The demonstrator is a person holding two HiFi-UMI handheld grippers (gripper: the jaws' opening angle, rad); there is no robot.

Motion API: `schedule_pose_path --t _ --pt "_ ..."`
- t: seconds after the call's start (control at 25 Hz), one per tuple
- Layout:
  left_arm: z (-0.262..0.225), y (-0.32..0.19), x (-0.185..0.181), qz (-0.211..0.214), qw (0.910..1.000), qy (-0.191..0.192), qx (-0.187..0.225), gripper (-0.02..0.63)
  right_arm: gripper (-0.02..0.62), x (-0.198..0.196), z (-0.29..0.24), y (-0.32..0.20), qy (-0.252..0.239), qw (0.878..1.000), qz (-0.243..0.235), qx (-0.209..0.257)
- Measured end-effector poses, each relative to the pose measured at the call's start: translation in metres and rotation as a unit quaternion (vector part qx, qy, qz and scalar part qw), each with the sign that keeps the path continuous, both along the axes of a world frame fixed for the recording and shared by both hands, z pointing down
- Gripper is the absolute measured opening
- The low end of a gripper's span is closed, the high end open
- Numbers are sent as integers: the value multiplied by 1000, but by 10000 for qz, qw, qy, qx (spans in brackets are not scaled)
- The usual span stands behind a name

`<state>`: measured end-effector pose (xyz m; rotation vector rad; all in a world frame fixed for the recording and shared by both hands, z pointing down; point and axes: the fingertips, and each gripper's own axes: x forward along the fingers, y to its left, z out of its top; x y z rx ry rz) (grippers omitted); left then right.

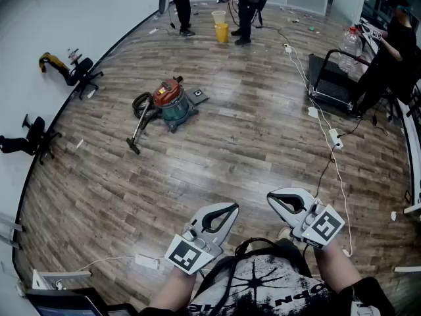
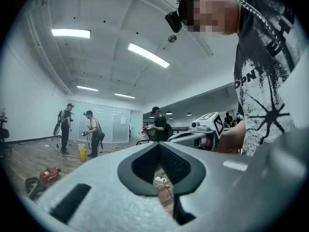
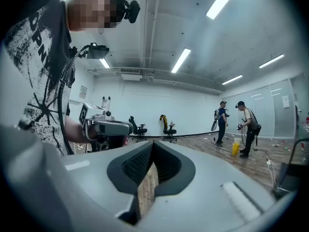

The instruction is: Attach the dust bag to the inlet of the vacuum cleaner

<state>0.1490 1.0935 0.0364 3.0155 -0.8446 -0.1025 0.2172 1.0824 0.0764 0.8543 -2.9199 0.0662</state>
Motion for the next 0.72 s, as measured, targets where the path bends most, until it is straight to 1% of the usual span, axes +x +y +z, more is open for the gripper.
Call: schedule_pose_path --t 0.08,0.28,0.48,0.6,0.64,0.72 --pt "-1 0 1 -4 10000 22 -9 0 6 -3 -13 -3 -43 9998 -63 195" --pt "1 2 1 16 10000 -3 -16 0 6 -8 -18 -3 5 9991 -150 395" --pt "-1 0 3 137 9999 -77 22 0 6 -11 -19 -6 97 9992 -111 371" --pt "-4 -2 6 164 9998 -40 57 0 6 -7 -20 -4 -6 9999 -104 123" --pt "-4 -2 7 173 9998 -33 65 0 6 -6 -22 -3 -85 9998 -136 104" --pt "-4 -3 9 200 9998 -20 93 0 8 -8 -30 -3 -222 9990 -202 325"
